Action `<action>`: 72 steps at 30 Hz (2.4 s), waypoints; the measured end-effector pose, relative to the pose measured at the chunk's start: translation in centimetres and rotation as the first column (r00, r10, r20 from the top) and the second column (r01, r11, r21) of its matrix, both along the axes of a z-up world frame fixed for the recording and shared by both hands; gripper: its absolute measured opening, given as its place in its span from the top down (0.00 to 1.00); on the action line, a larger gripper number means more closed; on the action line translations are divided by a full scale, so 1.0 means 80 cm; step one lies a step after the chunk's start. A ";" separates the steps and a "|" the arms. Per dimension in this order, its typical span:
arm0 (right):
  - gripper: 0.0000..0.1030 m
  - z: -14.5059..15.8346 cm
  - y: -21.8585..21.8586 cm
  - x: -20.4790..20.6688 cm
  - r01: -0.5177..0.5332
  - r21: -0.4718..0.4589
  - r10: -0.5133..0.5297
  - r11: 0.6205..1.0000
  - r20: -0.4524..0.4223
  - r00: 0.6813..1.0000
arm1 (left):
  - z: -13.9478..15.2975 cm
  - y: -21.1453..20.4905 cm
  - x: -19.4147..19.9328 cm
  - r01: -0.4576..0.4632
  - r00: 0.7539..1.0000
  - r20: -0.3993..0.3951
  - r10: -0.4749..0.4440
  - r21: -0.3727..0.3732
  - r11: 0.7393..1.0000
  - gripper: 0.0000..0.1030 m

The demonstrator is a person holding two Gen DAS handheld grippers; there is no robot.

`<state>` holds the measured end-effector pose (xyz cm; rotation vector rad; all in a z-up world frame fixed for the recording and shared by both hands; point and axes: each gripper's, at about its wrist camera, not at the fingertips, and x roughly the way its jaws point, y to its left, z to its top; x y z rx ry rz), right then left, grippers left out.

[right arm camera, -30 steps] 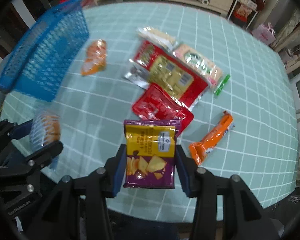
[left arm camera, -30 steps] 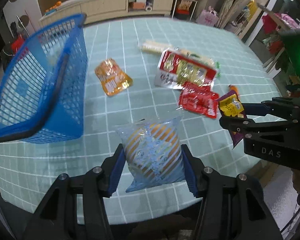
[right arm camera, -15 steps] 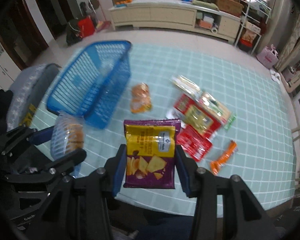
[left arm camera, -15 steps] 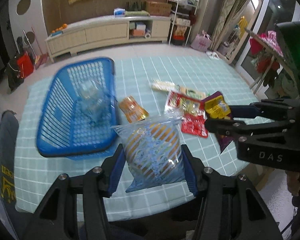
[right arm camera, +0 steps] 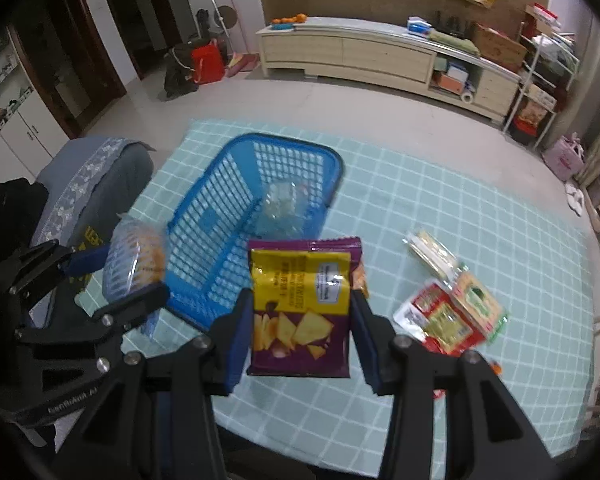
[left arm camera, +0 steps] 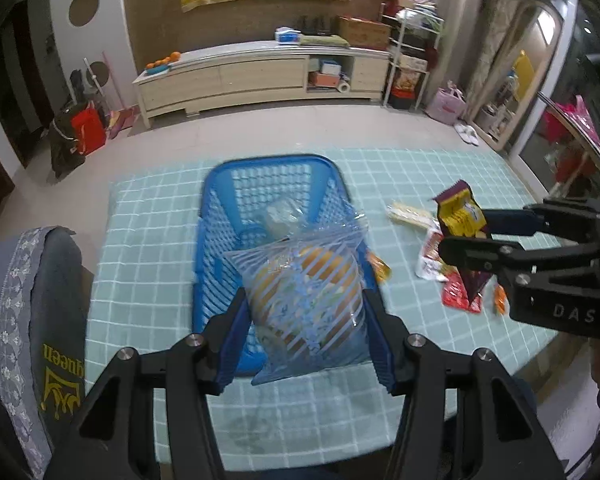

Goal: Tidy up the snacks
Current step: 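Carry the biscuit bag and chips bag toward the blue basket with both grippers, then release the biscuit bag into the basket with the left gripper while the right holds the chips bag, then open the right gripper to drop the purple chips bag into the basket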

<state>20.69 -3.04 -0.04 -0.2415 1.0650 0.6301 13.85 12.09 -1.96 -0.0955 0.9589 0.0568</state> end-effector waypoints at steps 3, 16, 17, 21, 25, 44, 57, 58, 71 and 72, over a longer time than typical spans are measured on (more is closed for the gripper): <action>0.50 -0.002 0.020 0.016 0.001 0.013 0.000 1.000 -0.006 1.000 | -0.002 0.018 0.019 -0.007 1.000 -0.001 0.007 -0.005 1.000 0.50; 0.50 -0.044 0.075 0.092 0.001 0.014 0.000 1.000 -0.040 0.999 | -0.050 0.061 0.096 0.007 0.999 -0.043 -0.007 -0.003 1.000 0.50; 0.50 -0.047 0.077 0.096 0.002 0.014 -0.002 1.000 -0.045 0.999 | -0.054 0.063 0.101 0.008 0.999 -0.048 -0.008 -0.005 1.000 0.50; 0.50 -0.058 0.080 0.109 0.006 0.012 -0.005 1.000 -0.054 0.999 | -0.065 0.066 0.121 0.017 0.998 -0.065 -0.015 0.028 0.999 0.50; 0.50 -0.064 0.079 0.119 0.009 0.018 -0.008 1.000 -0.060 0.998 | -0.069 0.070 0.138 0.020 0.998 -0.064 -0.019 0.011 1.000 0.50; 0.50 -0.050 0.068 0.123 0.027 0.021 -0.025 0.999 -0.064 0.998 | -0.054 0.096 0.109 -0.030 0.999 -0.041 0.029 -0.016 0.999 0.29; 0.50 -0.072 0.145 0.114 -0.064 0.002 0.064 0.998 -0.110 0.992 | -0.044 0.133 0.077 -0.065 0.998 -0.010 0.065 0.034 0.997 0.29; 0.50 -0.075 0.152 0.112 -0.070 -0.001 0.070 0.998 -0.116 0.991 | -0.043 0.136 0.075 -0.071 0.997 -0.005 0.071 0.037 0.997 0.29; 0.15 -0.076 0.187 0.112 -0.124 -0.019 0.124 0.992 -0.024 0.992 | -0.040 0.155 0.064 -0.139 0.990 0.039 0.136 0.077 0.987 0.29; 0.14 -0.072 0.183 0.111 -0.122 -0.013 0.122 0.992 -0.022 0.992 | -0.039 0.154 0.062 -0.140 0.990 0.037 0.137 0.068 0.988 0.29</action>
